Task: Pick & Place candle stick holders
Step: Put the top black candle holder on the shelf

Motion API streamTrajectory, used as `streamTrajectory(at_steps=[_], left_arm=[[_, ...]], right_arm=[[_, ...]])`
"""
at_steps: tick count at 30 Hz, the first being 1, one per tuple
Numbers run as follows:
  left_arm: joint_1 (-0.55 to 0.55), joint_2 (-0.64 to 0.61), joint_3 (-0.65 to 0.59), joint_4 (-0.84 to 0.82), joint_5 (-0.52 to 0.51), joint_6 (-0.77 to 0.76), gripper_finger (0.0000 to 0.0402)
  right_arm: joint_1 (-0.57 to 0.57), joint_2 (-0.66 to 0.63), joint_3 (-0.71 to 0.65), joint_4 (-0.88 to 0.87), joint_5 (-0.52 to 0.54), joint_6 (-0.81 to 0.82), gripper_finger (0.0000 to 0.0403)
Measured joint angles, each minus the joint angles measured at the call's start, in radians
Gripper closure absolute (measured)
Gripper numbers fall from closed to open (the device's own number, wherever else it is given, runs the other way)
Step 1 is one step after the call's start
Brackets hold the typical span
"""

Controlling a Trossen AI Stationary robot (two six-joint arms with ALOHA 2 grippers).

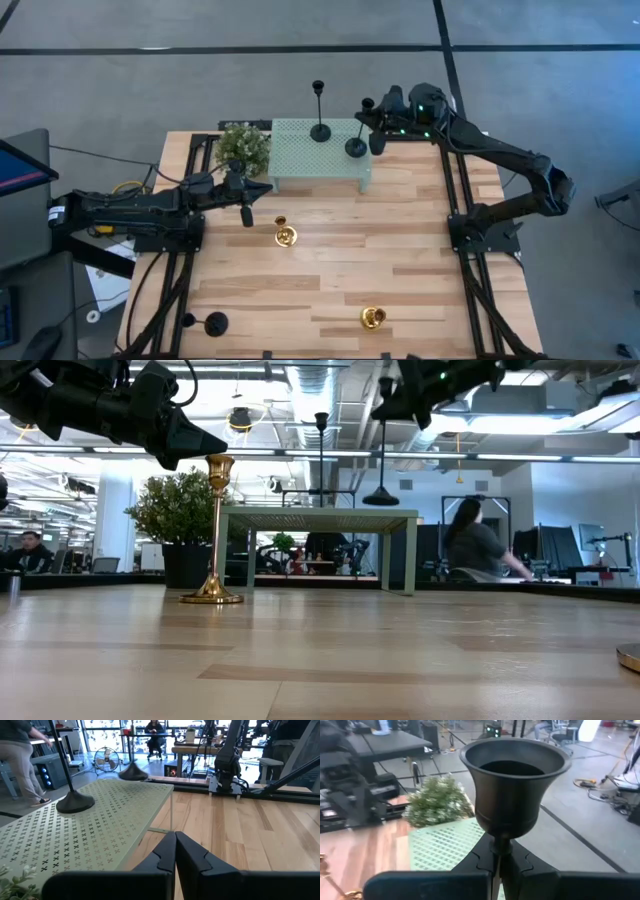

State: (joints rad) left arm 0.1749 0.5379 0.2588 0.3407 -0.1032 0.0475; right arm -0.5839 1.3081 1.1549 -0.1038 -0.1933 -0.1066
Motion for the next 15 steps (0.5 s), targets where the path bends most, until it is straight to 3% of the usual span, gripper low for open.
streamTrajectory(at_steps=[6,15], left_arm=[[0.0,0.0,0.0,0.0,0.0,0.0,0.0394],[0.0,0.0,0.0,-0.001,0.0,0.0,0.0394]], right_arm=[[-0.057,0.067,0.0,0.07,-0.123,0.032,0.0403],[-0.082,0.062,0.0,0.071,-0.133,0.037,0.0403]])
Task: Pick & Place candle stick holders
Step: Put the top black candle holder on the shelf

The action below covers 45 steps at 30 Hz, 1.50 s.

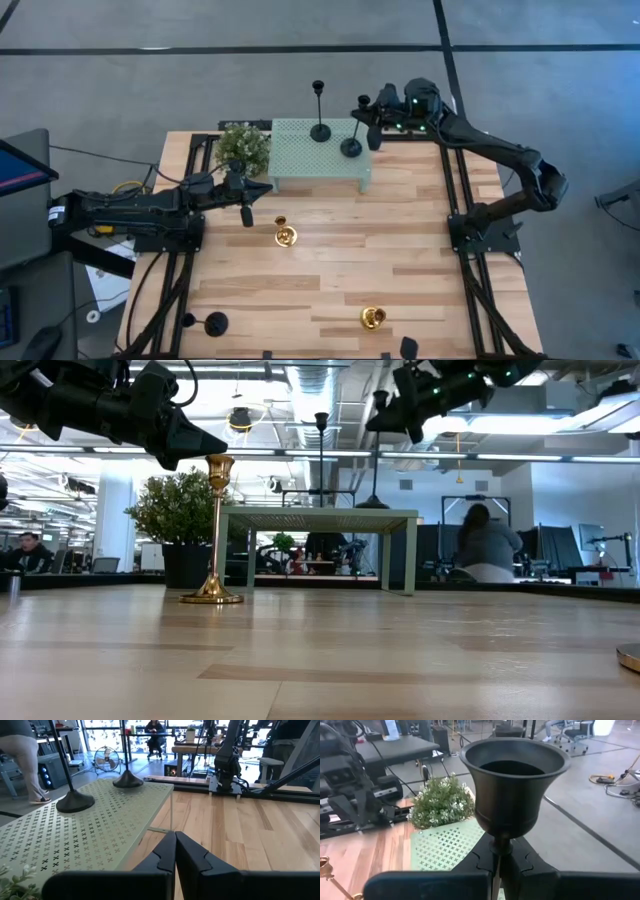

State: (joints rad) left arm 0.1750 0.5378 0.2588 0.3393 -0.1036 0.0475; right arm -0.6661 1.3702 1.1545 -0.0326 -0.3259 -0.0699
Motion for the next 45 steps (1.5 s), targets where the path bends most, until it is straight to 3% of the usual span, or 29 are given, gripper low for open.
streamTrajectory(at_steps=[8,18,27,45], left_arm=[[0.0,0.0,0.0,-0.001,0.0,0.0,0.0394],[0.0,0.0,0.0,-0.001,0.0,0.0,0.0394],[0.0,0.0,0.0,-0.001,0.0,0.0,0.0394],[0.0,0.0,0.0,-0.002,0.0,0.0,0.0394]], right_arm=[[-0.016,-0.044,0.0,-0.026,0.009,-0.016,0.0403],[-0.107,-0.022,-0.002,0.03,0.008,-0.011,0.0403],[-0.123,0.007,0.002,0.095,0.0,-0.007,0.0403],[-0.132,0.174,0.192,-0.121,-0.011,-0.025,0.0403]])
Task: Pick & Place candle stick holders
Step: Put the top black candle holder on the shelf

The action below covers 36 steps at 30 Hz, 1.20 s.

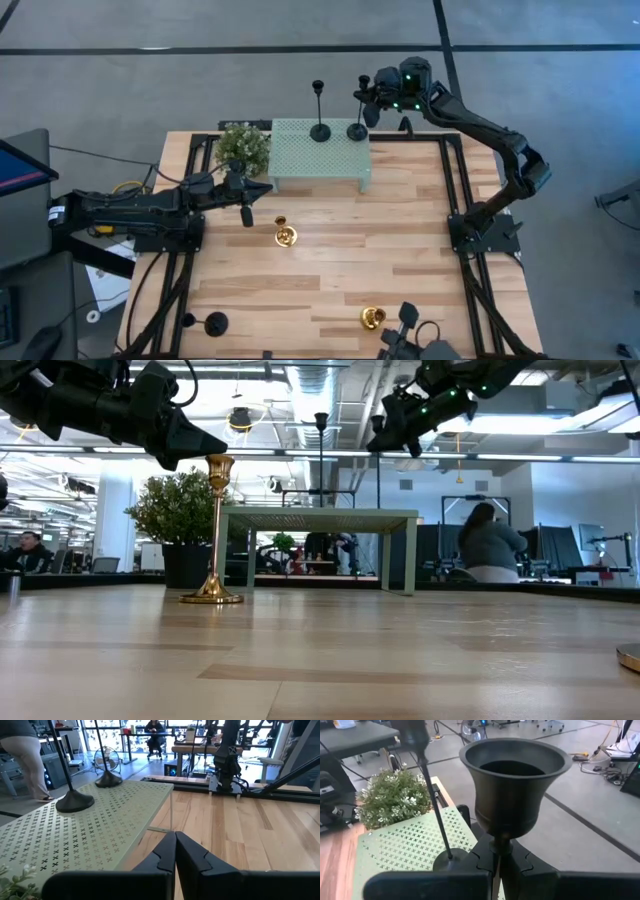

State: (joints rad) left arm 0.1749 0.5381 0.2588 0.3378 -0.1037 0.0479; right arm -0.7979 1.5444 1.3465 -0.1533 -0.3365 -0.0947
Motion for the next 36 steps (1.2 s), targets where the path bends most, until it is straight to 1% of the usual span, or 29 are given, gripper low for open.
streamTrajectory(at_steps=[36], left_arm=[[0.0,0.0,0.0,0.0,0.0,0.0,0.0394]], right_arm=[[0.032,-0.001,0.002,-0.016,0.001,-0.002,0.0403]])
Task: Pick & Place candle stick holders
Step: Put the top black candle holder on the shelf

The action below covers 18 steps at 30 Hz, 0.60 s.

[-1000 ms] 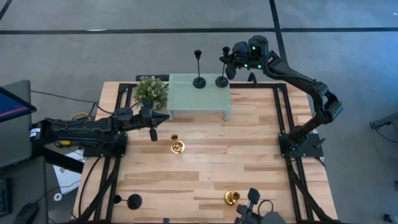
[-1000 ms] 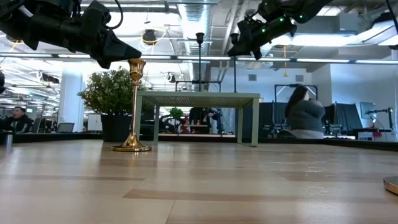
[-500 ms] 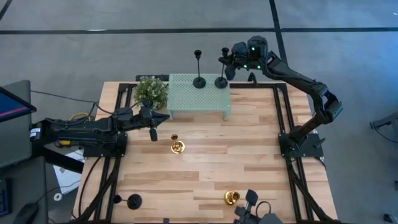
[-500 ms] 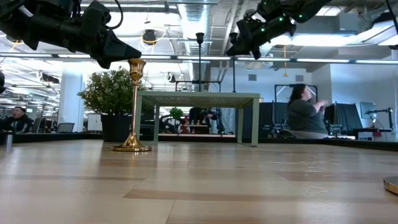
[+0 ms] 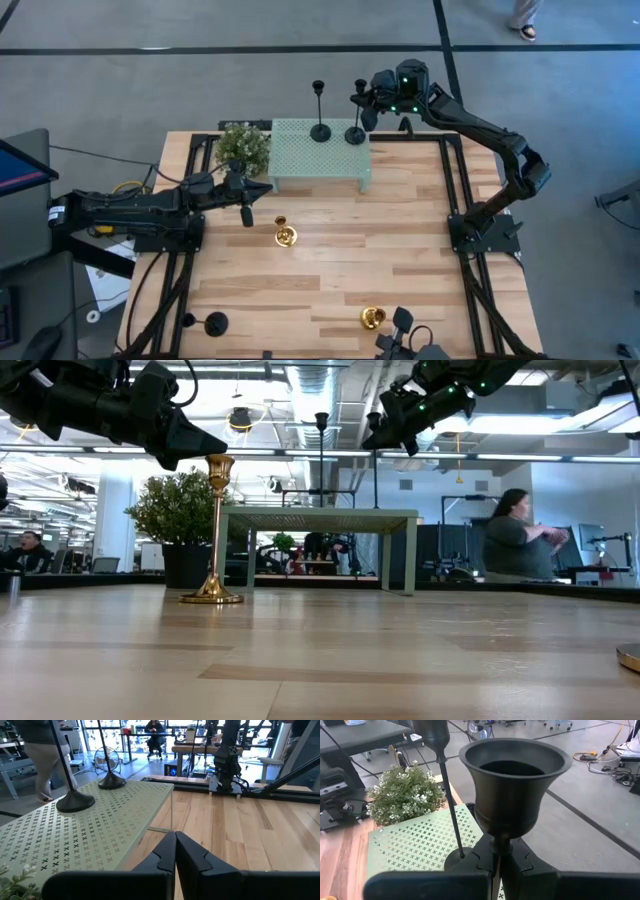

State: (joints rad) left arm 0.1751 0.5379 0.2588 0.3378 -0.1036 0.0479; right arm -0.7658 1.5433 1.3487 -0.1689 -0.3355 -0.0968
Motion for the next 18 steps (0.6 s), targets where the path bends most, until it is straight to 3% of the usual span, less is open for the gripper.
streamTrajectory(at_steps=[18], left_arm=[[0.0,0.0,0.0,0.0,0.0,0.0,0.0394]], right_arm=[[0.0,0.0,0.0,-0.001,0.0,-0.007,0.0394]])
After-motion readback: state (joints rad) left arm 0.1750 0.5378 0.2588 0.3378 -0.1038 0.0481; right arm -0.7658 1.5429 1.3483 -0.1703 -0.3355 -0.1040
